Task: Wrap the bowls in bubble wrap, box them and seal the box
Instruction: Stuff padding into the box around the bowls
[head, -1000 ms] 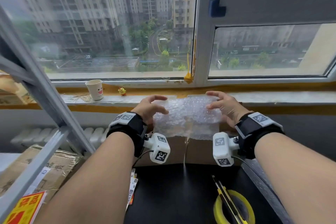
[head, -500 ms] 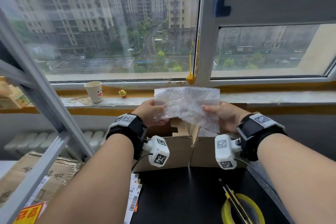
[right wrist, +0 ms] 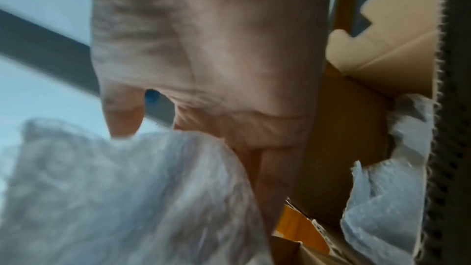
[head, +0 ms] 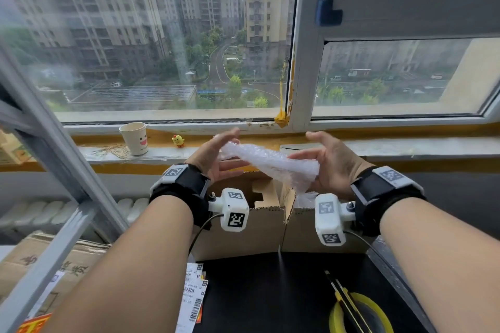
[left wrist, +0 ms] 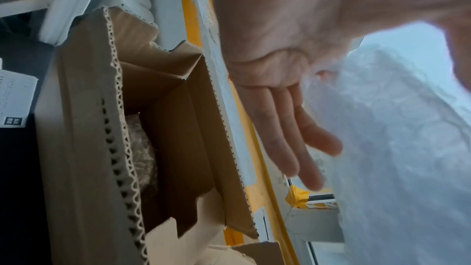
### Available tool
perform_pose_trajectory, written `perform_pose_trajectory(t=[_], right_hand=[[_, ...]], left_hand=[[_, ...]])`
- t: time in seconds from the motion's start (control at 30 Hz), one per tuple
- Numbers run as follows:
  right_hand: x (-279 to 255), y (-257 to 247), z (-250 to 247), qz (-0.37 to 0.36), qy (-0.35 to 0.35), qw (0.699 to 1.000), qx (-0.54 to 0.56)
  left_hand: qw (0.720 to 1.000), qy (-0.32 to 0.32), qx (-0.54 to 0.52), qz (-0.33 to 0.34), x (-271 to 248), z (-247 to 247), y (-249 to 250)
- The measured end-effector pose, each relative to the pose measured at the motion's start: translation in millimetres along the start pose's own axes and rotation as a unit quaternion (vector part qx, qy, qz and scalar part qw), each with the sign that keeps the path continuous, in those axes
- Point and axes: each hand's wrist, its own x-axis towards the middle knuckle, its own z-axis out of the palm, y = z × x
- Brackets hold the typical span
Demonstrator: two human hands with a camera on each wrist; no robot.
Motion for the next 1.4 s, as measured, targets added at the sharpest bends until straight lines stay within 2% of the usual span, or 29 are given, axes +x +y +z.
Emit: perform_pose_trajectory(t=[0.1, 0.17, 0.23, 0.33, 0.43, 0.53, 0.63, 0.7, 0.73, 0.77, 0.8, 0.83, 0.87, 0.9, 0.93, 1.0, 1.07, 1.27, 1.4], right_hand=[[8, -1, 12, -0.054, 0.0, 0.993, -0.103], [16, -1, 19, -0.083, -0.005, 0.987, -0.139], [20, -1, 27, -0.1, -0.005, 0.977, -0.19], [29, 0, 39, -0.127, 0.014, 0.951, -0.28], [39, 3, 49, -0.152, 0.018, 0.938, -0.31], [46, 7, 59, -0.153, -0.004, 0.93, -0.333], [50, 9, 70, -0.154, 0.013, 0.917, -0.369], [55, 12, 76, -0.165, 0.039, 0.899, -0.404], [59, 14, 77, -0.175, 0.06, 0.887, -0.424], [64, 16, 79, -0.184, 0.085, 0.874, -0.442], [68, 17, 79, -0.186, 0.103, 0.862, -0.459], [71, 19, 80, -0.18, 0.111, 0.849, -0.483], [74, 21, 80, -0.17, 0.11, 0.833, -0.516], [76, 23, 81, -0.157, 0.103, 0.815, -0.549], [80, 27, 81, -0.137, 0.096, 0.799, -0.577], [85, 36, 84, -0.105, 0.089, 0.768, -0.626], [90, 45, 88, -0.085, 0.099, 0.731, -0.67], [115, 61, 112, -0.036, 0.064, 0.667, -0.741], [125, 65, 139, -0.02, 0.036, 0.638, -0.769]], left_hand=[[0.997, 0.043, -0.062, 0.031, 9, 0, -3], [0.988, 0.062, -0.14, 0.018, 8, 0, -1], [0.986, 0.066, -0.154, -0.013, 8, -4, -3], [0.991, 0.054, -0.118, -0.041, 9, -12, -7], [0.996, 0.002, -0.025, -0.082, 7, -12, -9], [0.995, -0.033, 0.034, -0.089, 6, -11, -10], [0.993, -0.048, 0.063, -0.093, 1, -14, -10], [0.993, -0.022, 0.086, -0.077, 3, -21, -12], [0.993, 0.023, 0.104, -0.056, 7, -28, -14], [0.985, 0.09, 0.147, -0.018, 14, -38, -19], [0.957, 0.168, 0.235, 0.029, 22, -51, -24], [0.909, 0.233, 0.34, 0.059, 28, -64, -29], [0.862, 0.264, 0.429, 0.056, 32, -77, -35], [0.832, 0.267, 0.485, 0.031, 37, -88, -41], [0.823, 0.25, 0.51, -0.011, 38, -97, -46], [0.804, 0.169, 0.563, -0.089, 39, -108, -60], [0.78, 0.096, 0.607, -0.12, 41, -112, -73], [0.753, 0.029, 0.649, -0.105, 39, -112, -82], [0.775, -0.007, 0.628, -0.073, 24, -126, -84]])
